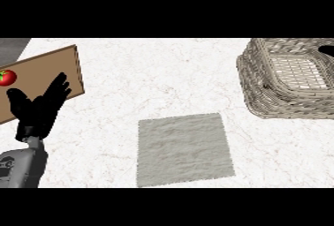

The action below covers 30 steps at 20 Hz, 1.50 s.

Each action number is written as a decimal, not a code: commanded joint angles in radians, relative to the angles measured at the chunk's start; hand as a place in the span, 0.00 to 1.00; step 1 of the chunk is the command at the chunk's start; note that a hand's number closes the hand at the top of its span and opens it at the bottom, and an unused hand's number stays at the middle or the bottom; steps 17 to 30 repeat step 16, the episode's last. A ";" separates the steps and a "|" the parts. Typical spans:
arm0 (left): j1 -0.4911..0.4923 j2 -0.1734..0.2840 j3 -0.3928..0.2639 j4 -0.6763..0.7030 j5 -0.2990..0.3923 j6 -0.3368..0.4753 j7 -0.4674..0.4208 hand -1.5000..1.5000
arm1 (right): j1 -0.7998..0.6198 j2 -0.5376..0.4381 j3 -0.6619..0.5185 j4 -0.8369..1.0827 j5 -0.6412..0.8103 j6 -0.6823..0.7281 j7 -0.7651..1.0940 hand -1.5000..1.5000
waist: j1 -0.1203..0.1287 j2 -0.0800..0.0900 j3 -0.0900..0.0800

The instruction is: Pick the sweet potato from the placemat and place it in the basket

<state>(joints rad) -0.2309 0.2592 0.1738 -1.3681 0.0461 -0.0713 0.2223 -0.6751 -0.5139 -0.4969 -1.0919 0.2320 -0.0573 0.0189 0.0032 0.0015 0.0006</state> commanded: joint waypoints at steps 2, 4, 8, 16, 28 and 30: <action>0.020 -0.019 -0.011 -0.010 -0.023 0.027 -0.010 0.50 | 0.011 -0.085 -0.176 0.071 -0.163 0.054 0.020 0.00 | -0.008 -0.002 0.000; -0.022 -0.039 -0.020 -0.007 -0.023 0.046 0.021 0.50 | 0.053 -0.143 -0.229 0.137 -0.217 0.130 -0.026 0.00 | -0.013 0.000 0.001; 0.026 -0.023 -0.017 -0.034 -0.029 0.025 -0.015 0.50 | 0.093 -0.313 -0.297 0.285 -0.302 0.338 -0.043 0.00 | -0.006 0.002 0.001; 0.045 -0.020 -0.007 -0.030 -0.005 -0.004 -0.026 0.50 | 0.234 -0.533 -0.311 0.609 -0.257 0.601 -0.332 0.00 | 0.013 0.009 0.004; 0.045 -0.020 -0.007 -0.030 -0.005 -0.004 -0.026 0.50 | 0.234 -0.533 -0.311 0.609 -0.257 0.601 -0.332 0.00 | 0.013 0.009 0.004; 0.045 -0.020 -0.007 -0.030 -0.005 -0.004 -0.026 0.50 | 0.234 -0.533 -0.311 0.609 -0.257 0.601 -0.332 0.00 | 0.013 0.009 0.004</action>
